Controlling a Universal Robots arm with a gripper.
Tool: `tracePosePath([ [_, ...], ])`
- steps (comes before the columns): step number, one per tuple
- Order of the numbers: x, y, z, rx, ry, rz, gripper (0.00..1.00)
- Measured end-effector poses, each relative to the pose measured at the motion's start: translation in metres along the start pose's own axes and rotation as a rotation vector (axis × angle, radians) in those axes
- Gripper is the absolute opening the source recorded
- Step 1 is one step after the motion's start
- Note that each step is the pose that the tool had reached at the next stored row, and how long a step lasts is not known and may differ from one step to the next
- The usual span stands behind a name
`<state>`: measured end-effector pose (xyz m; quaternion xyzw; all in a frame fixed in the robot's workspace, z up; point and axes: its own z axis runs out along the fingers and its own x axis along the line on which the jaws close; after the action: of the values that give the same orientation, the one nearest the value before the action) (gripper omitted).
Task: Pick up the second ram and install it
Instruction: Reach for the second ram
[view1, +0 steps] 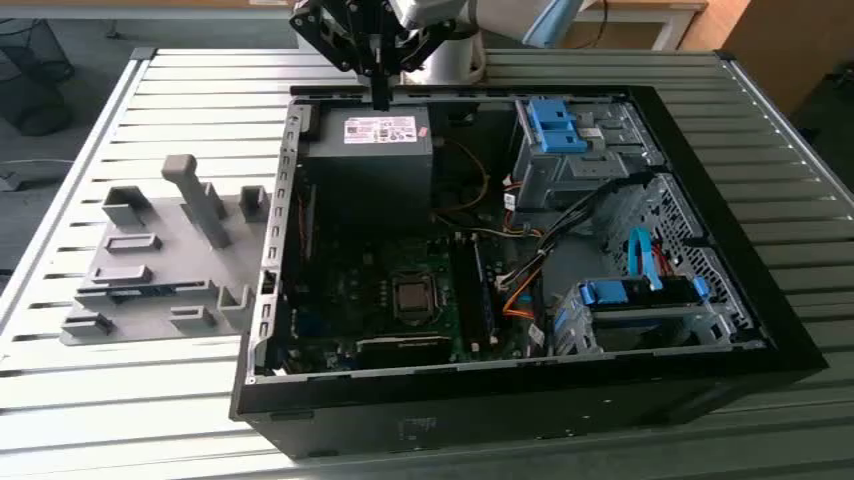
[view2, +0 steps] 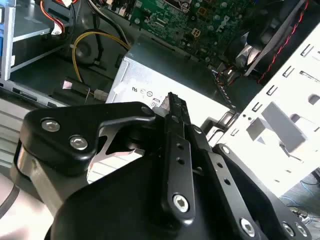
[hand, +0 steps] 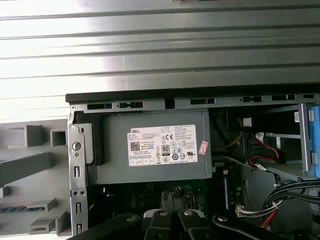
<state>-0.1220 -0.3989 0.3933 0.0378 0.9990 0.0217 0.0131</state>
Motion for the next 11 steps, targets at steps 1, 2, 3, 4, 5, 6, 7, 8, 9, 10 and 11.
tracePosePath([
  [1,0.0,0.0,0.0,0.0,0.0,0.0,0.11],
  [2,0.0,0.0,0.0,0.0,0.0001,0.0,0.11],
  [3,0.0001,0.0,0.0,0.0,0.0,0.0,0.11],
  [4,0.0001,0.0,0.0,0.0001,0.0,0.0,0.11],
  [5,0.0002,0.0,-0.0001,0.0001,0.0001,0.0,0.11],
  [6,0.0005,0.0,-0.0001,0.0001,0.0001,0.0,0.11],
  [7,0.0008,0.0,0.0,0.0001,0.0,0.0,0.11],
  [8,0.0011,-0.0001,0.0,0.0,0.0001,0.0,0.11],
  [9,0.0013,-0.0001,0.0,0.0001,0.0001,0.0,0.11],
  [10,0.0016,-0.0001,0.0,0.0001,0.0,0.0,0.11],
  [11,0.0019,-0.0002,0.0,0.0,0.0,0.0,0.11],
])
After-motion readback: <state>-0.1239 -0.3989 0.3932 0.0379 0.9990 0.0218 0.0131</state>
